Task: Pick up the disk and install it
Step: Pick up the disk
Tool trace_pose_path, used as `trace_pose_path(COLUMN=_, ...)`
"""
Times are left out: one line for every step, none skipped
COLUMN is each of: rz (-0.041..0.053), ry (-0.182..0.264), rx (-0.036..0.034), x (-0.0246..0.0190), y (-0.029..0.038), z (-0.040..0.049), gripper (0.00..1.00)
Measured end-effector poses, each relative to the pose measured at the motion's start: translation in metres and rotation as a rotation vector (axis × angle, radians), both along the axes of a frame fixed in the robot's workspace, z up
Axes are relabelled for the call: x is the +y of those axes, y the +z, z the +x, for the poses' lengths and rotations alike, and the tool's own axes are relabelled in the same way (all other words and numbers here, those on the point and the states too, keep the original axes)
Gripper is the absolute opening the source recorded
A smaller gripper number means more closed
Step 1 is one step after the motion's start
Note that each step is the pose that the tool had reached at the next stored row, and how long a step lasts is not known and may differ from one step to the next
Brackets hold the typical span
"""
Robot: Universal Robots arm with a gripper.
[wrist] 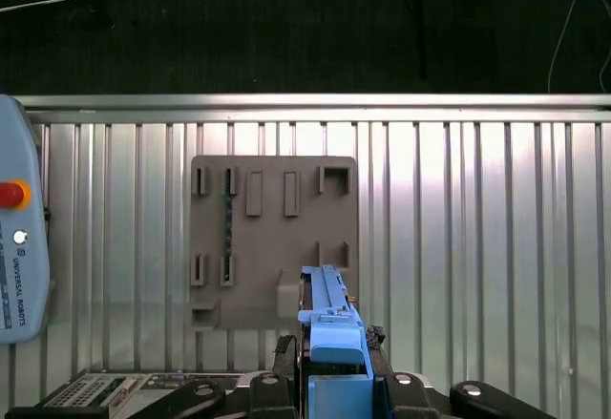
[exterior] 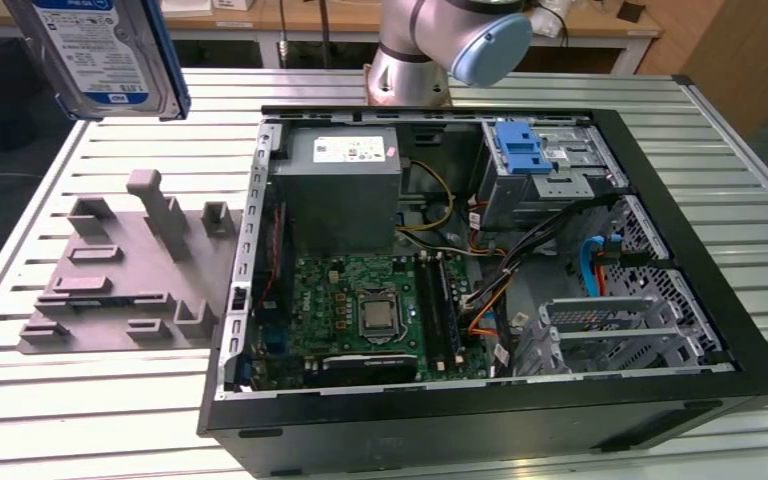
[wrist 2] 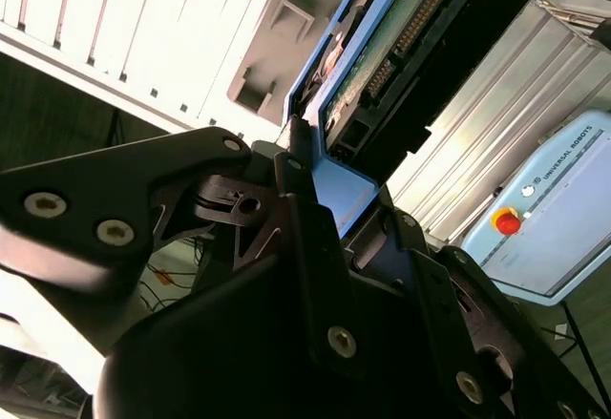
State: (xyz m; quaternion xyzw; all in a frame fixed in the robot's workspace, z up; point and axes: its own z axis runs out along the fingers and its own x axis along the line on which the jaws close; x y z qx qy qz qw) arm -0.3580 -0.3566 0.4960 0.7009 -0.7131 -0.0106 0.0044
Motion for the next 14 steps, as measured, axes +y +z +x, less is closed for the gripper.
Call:
trace_pose_path(rz=0.0001, ry=0.000, rx=-0.0001, x=0.0000, y=-0.0001, z=0.0017, gripper=0.36)
trace_pose_path(rz=0.0000, ry=0.000, rx=-0.0001, x=0.0000, y=0.0000, z=0.0032, gripper=0.36)
trace_pose_path(rz=0.0000, ry=0.000, rx=0.0000, x=0.0000, y=0.0000, z=0.0046, gripper=0.36)
trace_pose_path(rz=0.0000, ry=0.000, rx=0.0000, x=0.0000, y=0.0000, z=0.0063, gripper=0.36)
trace_pose_path(rz=0.0000, ry=0.000, rx=0.0000, x=0.0000, y=0.0000, z=0.0079, gripper=0.36)
trace_pose_path(rz=0.0000, ry=0.000, rx=0.0000, x=0.0000, y=0.0000, z=0.0097, gripper=0.36)
trace_pose_path(rz=0.0000, ry=0.000, rx=0.0000, x=0.0000, y=0.0000, z=0.0114, gripper=0.36)
trace_pose_path(rz=0.0000, ry=0.000, rx=0.0000, x=0.0000, y=0.0000, z=0.0130, gripper=0.36)
trace_pose_path(rz=0.0001, ry=0.000, rx=-0.0001, x=0.0000, y=0.0000, z=0.0146, gripper=0.36)
trace_pose_path(rz=0.0000, ry=0.000, rx=0.0000, x=0.0000, y=0.0000, z=0.0164, gripper=0.36)
trace_pose_path(rz=0.0000, ry=0.000, rx=-0.0001, x=0.0000, y=0.0000, z=0.0182, gripper=0.36)
trace_pose_path(rz=0.0000, ry=0.000, rx=0.0000, x=0.0000, y=0.0000, z=0.0200, gripper=0.36)
trace_pose_path(rz=0.0001, ry=0.000, rx=-0.0001, x=0.0000, y=0.0000, z=0.0219, gripper=0.36)
trace_pose_path(rz=0.0000, ry=0.000, rx=0.0000, x=0.0000, y=0.0000, z=0.0234, gripper=0.36)
